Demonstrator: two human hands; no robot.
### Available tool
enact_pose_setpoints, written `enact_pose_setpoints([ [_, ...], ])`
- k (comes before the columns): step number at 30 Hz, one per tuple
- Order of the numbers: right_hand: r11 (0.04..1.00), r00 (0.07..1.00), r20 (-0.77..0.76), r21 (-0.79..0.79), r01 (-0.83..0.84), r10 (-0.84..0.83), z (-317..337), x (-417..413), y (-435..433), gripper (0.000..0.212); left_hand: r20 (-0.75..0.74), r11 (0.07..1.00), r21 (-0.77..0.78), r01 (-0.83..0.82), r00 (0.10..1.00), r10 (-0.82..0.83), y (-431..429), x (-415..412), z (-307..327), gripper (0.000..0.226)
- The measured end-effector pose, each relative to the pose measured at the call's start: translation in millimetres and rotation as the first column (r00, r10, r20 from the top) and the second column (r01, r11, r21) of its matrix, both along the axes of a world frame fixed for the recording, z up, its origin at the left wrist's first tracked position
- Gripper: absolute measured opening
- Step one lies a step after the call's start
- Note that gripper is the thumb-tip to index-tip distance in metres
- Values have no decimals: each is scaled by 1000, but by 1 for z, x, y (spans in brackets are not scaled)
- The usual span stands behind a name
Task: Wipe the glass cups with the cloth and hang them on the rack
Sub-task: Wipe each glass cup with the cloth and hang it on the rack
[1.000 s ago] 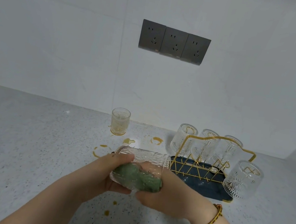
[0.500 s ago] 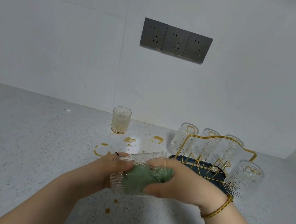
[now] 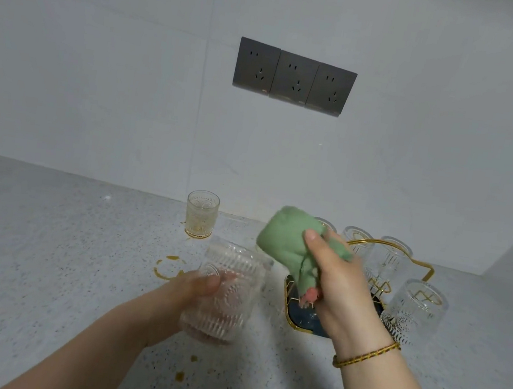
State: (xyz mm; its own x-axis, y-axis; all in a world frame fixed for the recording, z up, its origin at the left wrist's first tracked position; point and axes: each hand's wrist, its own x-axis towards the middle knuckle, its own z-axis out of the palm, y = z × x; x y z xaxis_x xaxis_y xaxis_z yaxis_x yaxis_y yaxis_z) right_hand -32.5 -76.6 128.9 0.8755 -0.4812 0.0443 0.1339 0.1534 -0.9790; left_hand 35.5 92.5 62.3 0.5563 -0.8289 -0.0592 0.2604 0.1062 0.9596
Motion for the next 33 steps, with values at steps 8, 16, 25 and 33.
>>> enact_pose_setpoints([
  [8,731,990,-5,675,-99,139,-33,-6,30,40,76,891,-323,-318,930,360,-13,-4,24,108],
  [16,591,939,198,735,-332,281,-33,-26,55,53,181,782,-239,-576,765,619,-20,0,18,132],
  [25,640,952,119,716,-279,282,-34,-23,50,54,239,810,-199,-552,774,586,-24,-19,12,131],
  [33,623,944,106,728,-287,311,-41,-32,48,54,214,750,-191,-634,718,662,-12,-3,16,132],
])
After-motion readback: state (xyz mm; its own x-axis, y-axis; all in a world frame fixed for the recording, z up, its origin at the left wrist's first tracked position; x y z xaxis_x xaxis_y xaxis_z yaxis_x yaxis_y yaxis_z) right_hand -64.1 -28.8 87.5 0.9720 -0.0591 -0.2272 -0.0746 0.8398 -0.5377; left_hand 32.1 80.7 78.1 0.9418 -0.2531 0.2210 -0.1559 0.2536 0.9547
